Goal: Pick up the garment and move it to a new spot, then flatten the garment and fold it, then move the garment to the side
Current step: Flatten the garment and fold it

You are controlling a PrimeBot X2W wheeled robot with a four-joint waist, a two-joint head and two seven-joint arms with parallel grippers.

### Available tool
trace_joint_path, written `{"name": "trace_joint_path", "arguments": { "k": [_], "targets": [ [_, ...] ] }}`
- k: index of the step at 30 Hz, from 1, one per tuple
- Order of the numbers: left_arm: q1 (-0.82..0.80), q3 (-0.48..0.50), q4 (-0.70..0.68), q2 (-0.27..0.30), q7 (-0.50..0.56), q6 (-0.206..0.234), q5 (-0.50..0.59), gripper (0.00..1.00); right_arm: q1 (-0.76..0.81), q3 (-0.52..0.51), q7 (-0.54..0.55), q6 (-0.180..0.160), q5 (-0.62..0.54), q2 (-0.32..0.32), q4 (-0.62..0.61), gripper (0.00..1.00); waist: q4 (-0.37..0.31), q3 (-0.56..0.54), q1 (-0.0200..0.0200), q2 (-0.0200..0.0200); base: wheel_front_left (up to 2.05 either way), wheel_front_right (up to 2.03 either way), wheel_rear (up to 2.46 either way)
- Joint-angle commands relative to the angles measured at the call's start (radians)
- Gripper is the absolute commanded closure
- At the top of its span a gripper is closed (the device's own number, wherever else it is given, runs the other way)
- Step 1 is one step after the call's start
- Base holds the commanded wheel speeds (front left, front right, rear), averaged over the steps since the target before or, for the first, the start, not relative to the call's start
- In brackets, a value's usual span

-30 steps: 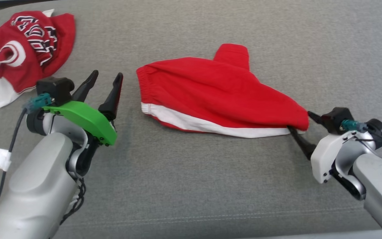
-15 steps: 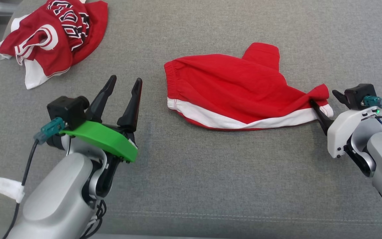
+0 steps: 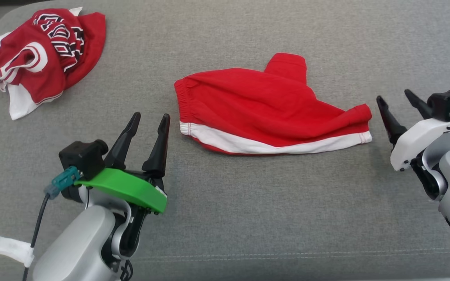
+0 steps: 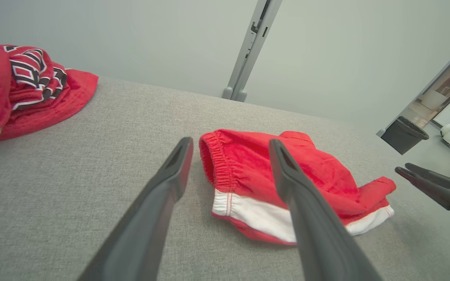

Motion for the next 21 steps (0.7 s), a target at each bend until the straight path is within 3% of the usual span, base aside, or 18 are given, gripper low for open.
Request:
{"name": "trace_joint_path", "arguments": {
  "k": [1,10,21],
  "targets": [
    [0.022,0.008,-0.006,0.004,-0.006,0.01,-0.002,0.0,0.016,-0.018,-0.017,0.0,-0.01,0.006,-0.007,0.0,-0.023,-0.016,0.0,-0.0001,0.0,0.0,0.0],
    [0.103,0.044,-0.031,0.002,-0.021,0.064,0.022,0.0,0.097,-0.21,-0.069,0.0,-0.174,0.078,-0.142,0.0,-0.103,-0.076,0.0,-0.0001,0.0,0.0,0.0],
    [0.308,0.189,-0.115,-0.037,-0.028,0.12,0.152,0.0,0.394,-0.408,-0.041,0.0,-0.372,0.223,-0.458,0.0,-0.141,-0.156,0.0,-0.0001,0.0,0.0,0.0]
  ]
}}
